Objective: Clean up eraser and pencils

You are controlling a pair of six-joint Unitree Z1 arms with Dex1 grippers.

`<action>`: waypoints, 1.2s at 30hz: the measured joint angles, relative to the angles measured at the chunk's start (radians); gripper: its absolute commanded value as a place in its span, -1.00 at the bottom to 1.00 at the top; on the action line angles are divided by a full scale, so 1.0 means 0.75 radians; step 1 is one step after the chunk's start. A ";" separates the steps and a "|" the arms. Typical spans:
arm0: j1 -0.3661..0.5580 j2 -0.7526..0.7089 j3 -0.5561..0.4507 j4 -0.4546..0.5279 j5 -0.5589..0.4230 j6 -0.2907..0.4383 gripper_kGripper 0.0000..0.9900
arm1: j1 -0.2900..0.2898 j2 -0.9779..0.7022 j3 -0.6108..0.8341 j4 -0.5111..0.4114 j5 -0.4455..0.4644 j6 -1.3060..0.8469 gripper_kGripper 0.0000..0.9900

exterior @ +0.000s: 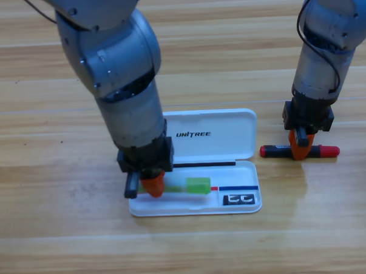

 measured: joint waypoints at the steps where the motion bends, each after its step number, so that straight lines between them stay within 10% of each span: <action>1: -0.001 0.003 -0.006 0.000 0.000 -0.002 -1.00 | 0.000 0.000 0.000 0.000 -0.001 0.000 -1.00; 29: -0.009 0.048 -0.021 0.000 -0.001 -0.036 -1.00 | 0.069 -0.369 0.161 0.126 0.022 0.039 -1.00; 30: -0.009 0.048 -0.026 0.000 -0.001 -0.043 -0.78 | 0.077 -0.380 0.161 0.129 0.022 0.042 -1.00; 33: -0.009 0.048 -0.032 0.000 -0.001 -0.064 0.71 | 0.099 -0.384 0.161 0.131 0.023 0.056 -1.00; 36: -0.010 0.048 -0.032 0.005 -0.001 -0.067 1.00 | 0.119 -0.384 0.161 0.131 0.035 0.069 -1.00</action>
